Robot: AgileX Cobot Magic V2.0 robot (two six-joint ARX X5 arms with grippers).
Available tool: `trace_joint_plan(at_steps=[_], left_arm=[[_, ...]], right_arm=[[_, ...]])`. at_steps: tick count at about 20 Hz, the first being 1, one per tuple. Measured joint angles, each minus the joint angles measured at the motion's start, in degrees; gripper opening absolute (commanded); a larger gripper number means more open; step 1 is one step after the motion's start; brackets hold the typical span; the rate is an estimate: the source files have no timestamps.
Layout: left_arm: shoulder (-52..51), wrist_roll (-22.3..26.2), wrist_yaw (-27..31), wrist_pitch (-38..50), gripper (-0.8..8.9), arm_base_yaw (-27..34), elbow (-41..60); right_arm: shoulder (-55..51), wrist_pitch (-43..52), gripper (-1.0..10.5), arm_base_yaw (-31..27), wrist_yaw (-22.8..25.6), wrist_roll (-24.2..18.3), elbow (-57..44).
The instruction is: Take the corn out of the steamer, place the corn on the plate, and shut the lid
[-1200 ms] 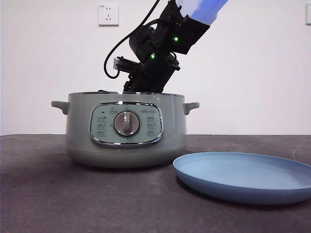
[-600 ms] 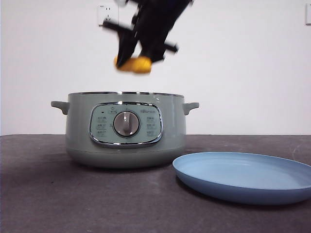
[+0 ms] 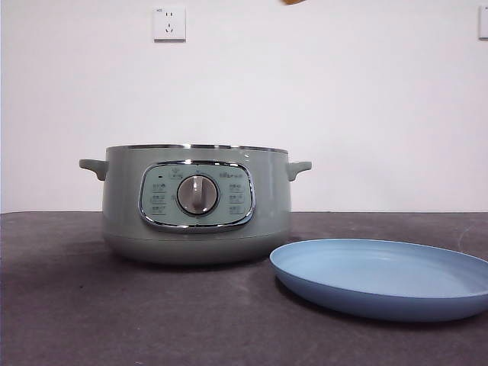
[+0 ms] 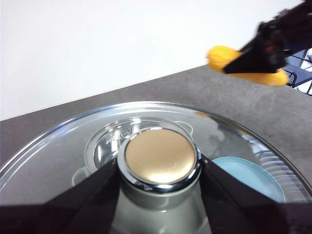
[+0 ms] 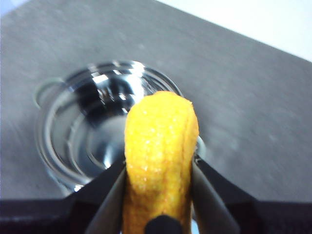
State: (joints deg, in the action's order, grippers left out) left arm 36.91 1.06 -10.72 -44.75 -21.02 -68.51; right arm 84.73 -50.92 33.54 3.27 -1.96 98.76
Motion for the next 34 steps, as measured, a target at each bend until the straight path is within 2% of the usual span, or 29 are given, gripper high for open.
trace_joint_plan(at_steps=[4, 7, 11, 14, 18, 21, 25, 31, 32, 34], left_arm=[[0.39, 0.00, -0.04, -0.13, -0.08, 0.00, 0.00], [1.51, 0.00, -0.68, 0.15, -0.08, 0.00, 0.00], [3.93, 0.00, -1.57, 0.70, -0.08, 0.00, 0.00], [5.01, 0.00, -1.88, 0.72, -0.08, 0.00, 0.00], [5.07, 0.00, -2.86, 0.76, -0.08, 0.00, 0.00], [5.09, 0.00, -2.84, 0.85, -0.08, 0.00, 0.00], [5.16, 0.00, -2.89, 0.96, -0.08, 0.00, 0.00], [5.25, 0.00, -2.89, 0.98, -0.08, 0.00, 0.00], [5.35, 0.00, -2.86, 1.03, -0.08, 0.00, 0.00], [5.86, 0.00, -2.89, 1.07, -0.08, 0.00, 0.00]], right_arm=[[-5.57, -2.19, -0.1, -1.64, -0.02, -0.26, -4.74], [-12.46, 0.98, -0.1, -4.26, -0.28, -0.24, -14.67], [-18.21, 10.19, -0.1, -8.33, -4.13, 0.26, -33.09], [-17.16, 20.52, -0.1, -8.79, -6.23, 0.57, -45.94], [-13.07, 33.66, -0.1, -8.81, -6.34, 1.40, -56.11], [-8.09, 40.85, -0.1, -8.81, -8.76, 1.77, -58.88], [0.28, 47.91, -0.1, -8.81, -9.29, 2.16, -58.93], [5.68, 51.45, -0.1, -8.79, -9.35, 2.19, -58.90], [5.77, 51.54, 0.1, -8.79, -9.44, 2.19, -58.90], [5.88, 51.74, 2.4, -8.87, -11.28, 2.19, -58.90]])
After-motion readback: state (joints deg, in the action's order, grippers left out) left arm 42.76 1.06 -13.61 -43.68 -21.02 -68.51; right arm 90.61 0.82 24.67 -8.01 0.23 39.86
